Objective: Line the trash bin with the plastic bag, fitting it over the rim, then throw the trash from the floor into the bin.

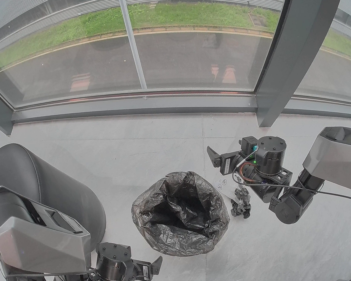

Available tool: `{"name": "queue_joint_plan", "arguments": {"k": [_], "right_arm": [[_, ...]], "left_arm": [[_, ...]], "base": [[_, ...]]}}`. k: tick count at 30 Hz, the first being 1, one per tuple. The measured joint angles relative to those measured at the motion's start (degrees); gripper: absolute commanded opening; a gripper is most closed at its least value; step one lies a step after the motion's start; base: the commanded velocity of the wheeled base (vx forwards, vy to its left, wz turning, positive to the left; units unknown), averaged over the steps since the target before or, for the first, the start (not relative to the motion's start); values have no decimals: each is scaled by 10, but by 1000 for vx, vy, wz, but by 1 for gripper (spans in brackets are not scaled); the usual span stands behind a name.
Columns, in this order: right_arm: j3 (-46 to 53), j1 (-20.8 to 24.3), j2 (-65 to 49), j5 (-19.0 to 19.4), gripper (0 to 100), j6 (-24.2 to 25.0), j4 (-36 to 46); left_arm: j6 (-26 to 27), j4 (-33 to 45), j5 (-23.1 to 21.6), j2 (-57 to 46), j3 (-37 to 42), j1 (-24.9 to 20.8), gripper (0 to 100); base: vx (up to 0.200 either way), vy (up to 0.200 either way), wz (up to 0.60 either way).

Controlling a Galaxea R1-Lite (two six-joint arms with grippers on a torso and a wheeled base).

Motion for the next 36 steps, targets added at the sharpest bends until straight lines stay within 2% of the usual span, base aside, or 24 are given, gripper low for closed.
{"name": "queue_joint_plan", "arguments": {"k": [6, 14, 20, 24, 31, 36], "right_arm": [[0, -1, 1, 4, 100, 0, 0], [0, -1, 4, 5, 100, 0, -1], [-5, -1, 12, 4, 100, 0, -1], [-8, -2, 20, 4, 100, 0, 0], [-12, -2, 32, 4, 100, 0, -1], [-16, -2, 41, 4, 100, -1, -2]], "left_arm": [[-18, 0, 18, 3, 14, -24, 100], [-23, -2, 23, 28, 16, -29, 100], [-29, -69, 21, 54, 20, -28, 100], [-37, -79, 20, 58, 30, -26, 100], [-35, -79, 20, 13, 23, -20, 100], [-15, -77, 22, -32, -30, -7, 100]], "base": [[0, 0, 0], [0, 0, 0], [0, 0, 0], [0, 0, 0], [0, 0, 0], [0, 0, 0]]}}
